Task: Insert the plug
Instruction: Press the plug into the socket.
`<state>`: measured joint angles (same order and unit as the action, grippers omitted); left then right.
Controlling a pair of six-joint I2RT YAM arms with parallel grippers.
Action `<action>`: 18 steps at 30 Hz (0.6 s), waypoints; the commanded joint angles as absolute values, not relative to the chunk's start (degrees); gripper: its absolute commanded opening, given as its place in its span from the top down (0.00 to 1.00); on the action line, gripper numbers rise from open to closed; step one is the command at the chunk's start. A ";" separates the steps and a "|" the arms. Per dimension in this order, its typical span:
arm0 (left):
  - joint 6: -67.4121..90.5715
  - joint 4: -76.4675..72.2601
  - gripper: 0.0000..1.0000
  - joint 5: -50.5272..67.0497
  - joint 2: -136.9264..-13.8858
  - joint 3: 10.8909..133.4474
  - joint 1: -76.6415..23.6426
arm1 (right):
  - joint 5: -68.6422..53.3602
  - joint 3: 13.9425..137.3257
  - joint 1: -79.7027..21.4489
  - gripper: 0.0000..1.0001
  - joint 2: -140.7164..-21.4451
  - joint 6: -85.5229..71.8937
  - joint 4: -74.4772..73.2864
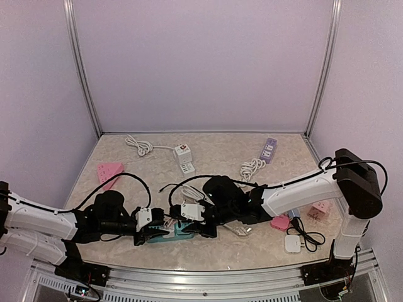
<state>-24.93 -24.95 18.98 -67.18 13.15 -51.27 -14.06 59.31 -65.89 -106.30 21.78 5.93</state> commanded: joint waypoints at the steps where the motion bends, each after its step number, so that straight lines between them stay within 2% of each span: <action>1: -25.71 -16.28 0.74 19.16 -69.93 12.33 -53.00 | -7.05 53.96 -66.38 1.00 -113.38 23.05 -10.23; 6: -25.30 -16.30 0.31 18.86 -68.32 13.07 -52.40 | -6.50 53.71 -66.38 1.00 -111.58 22.71 -9.82; 8: -25.18 -15.99 0.24 18.34 -67.19 13.54 -52.32 | -6.06 53.71 -66.36 1.00 -110.90 22.43 -9.15; 18: -29.16 -4.70 0.02 18.20 -54.11 17.41 -49.18 | -3.85 55.31 -66.12 1.00 -110.64 20.65 -8.15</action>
